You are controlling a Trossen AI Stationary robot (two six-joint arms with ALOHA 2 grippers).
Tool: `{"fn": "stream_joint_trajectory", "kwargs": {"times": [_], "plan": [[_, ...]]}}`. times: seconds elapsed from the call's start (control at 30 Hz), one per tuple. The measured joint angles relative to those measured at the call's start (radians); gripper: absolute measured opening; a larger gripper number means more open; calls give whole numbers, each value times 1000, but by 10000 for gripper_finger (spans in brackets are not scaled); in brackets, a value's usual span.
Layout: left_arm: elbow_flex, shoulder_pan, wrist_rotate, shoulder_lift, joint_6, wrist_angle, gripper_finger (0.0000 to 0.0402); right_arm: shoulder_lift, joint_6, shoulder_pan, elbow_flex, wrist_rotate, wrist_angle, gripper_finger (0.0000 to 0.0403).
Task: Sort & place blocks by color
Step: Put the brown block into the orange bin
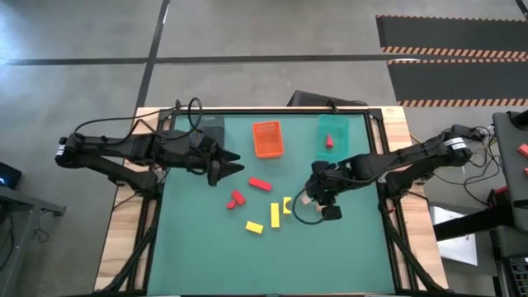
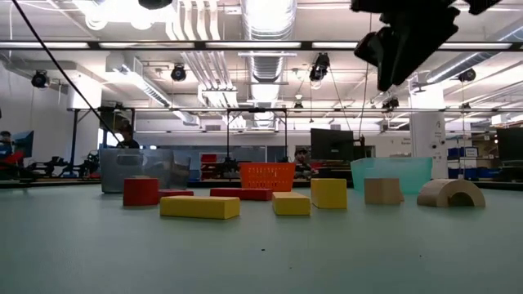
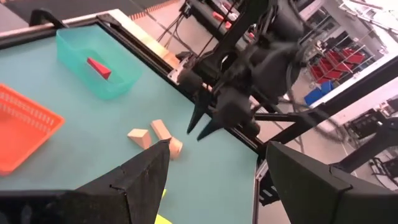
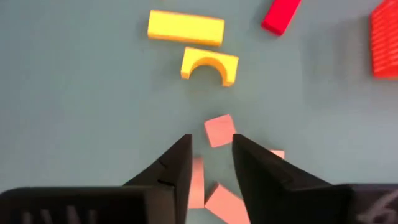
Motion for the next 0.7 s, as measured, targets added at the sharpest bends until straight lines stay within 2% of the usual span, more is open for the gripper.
{"fn": "stream_joint_trajectory", "kwargs": {"times": [0.37, 0.7], "plan": [[-1, 11, -35, -38, 12, 1, 253, 180, -87, -16, -1, -2, 2, 195], [-1, 13, -52, -38, 33, 1, 253, 300, -181, -70, 0, -3, 28, 211]]}}
